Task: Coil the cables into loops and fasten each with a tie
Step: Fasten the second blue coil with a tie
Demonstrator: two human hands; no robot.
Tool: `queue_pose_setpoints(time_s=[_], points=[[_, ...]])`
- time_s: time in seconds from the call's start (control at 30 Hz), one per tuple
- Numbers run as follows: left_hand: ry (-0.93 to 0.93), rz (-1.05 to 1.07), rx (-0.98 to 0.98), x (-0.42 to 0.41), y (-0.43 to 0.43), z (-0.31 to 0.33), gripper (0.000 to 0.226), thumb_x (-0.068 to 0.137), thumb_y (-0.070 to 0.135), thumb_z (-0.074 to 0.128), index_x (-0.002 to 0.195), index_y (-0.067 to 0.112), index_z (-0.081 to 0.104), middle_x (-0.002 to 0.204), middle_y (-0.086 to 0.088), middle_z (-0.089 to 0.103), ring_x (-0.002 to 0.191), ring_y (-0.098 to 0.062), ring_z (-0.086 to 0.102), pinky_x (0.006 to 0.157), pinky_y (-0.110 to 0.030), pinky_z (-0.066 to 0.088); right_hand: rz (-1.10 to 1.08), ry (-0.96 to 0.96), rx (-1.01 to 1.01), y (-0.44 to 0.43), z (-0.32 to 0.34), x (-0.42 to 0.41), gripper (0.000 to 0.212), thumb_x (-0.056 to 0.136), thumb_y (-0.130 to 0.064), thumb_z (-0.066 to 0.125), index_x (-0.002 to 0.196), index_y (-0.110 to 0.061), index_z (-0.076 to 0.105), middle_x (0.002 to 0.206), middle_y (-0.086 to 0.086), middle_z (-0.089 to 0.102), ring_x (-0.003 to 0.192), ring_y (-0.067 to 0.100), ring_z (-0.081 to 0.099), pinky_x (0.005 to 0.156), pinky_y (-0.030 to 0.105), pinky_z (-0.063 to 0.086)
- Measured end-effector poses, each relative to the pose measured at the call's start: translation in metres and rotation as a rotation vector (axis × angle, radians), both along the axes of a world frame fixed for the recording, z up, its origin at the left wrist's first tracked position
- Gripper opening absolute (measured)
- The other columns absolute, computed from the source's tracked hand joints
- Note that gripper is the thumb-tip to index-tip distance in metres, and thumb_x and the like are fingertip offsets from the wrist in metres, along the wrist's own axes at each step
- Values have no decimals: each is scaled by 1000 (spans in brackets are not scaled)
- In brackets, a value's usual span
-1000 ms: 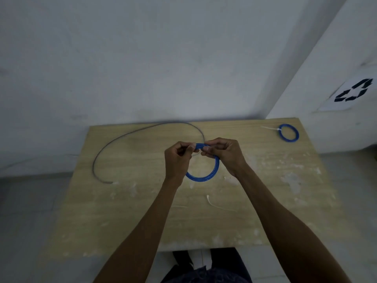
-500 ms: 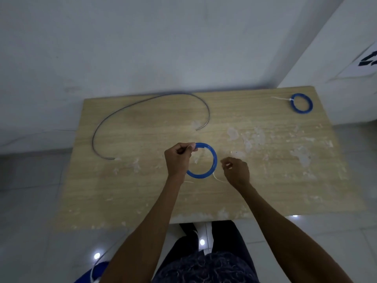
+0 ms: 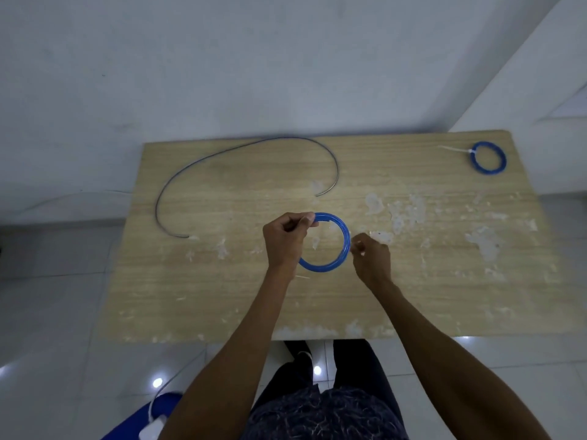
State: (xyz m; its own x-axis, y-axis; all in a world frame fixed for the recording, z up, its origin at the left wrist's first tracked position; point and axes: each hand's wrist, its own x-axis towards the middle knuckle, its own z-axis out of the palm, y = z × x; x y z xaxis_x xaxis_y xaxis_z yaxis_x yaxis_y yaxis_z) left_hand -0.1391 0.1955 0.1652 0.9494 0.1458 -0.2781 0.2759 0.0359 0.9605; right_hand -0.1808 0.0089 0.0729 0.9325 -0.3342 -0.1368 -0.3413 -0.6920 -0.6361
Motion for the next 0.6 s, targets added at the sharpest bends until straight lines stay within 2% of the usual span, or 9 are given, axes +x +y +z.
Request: queue_pose_setpoints(time_s=[0.07, 0.13, 0.23, 0.4, 0.47, 0.6], points=[[-15, -25, -11, 0, -4, 11, 11, 90, 9, 75, 95, -1, 78, 80, -16, 78, 49, 0, 58, 58, -12, 44, -41, -127, 56, -5, 35, 12, 18, 89, -7, 76, 106, -6, 75, 88, 10, 79, 75, 19, 73, 74, 31, 60], [-23, -55, -30, 0, -9, 24, 12, 91, 9, 75, 96, -2, 78, 80, -17, 77, 48, 1, 56, 56, -12, 42, -49, -275, 66, -13, 71, 22, 20, 83, -7, 82, 102, -5, 77, 86, 8, 78, 73, 16, 74, 74, 28, 61], [-33, -105, -64, 2, -19, 43, 11, 91, 11, 76, 95, 0, 78, 79, -15, 78, 46, -4, 48, 50, -18, 39, -37, -432, 37, -23, 121, 31, 21, 78, -8, 87, 97, -5, 79, 86, 5, 79, 73, 11, 73, 74, 12, 55], [-79, -191, -126, 8, -43, 77, 11, 91, 9, 74, 96, 0, 78, 80, -17, 78, 45, -2, 48, 50, -19, 38, -42, -584, -60, -42, 175, 41, 10, 86, -4, 78, 95, -7, 81, 84, 2, 79, 70, 11, 72, 72, 7, 50], [-104, -222, -149, 11, -52, 88, 11, 92, 8, 73, 96, -1, 78, 81, -19, 77, 46, -1, 50, 51, -19, 38, -74, -600, -21, -49, 190, 44, 8, 87, -5, 77, 94, -8, 81, 84, -2, 78, 71, 9, 72, 73, 8, 52], [-143, -286, -186, 14, -73, 105, 11, 92, 7, 72, 95, -3, 77, 82, -22, 77, 45, -2, 49, 51, -19, 37, -134, -466, 285, -57, 216, 45, 6, 87, -20, 79, 91, -16, 81, 82, -6, 78, 73, 5, 72, 75, 17, 56]])
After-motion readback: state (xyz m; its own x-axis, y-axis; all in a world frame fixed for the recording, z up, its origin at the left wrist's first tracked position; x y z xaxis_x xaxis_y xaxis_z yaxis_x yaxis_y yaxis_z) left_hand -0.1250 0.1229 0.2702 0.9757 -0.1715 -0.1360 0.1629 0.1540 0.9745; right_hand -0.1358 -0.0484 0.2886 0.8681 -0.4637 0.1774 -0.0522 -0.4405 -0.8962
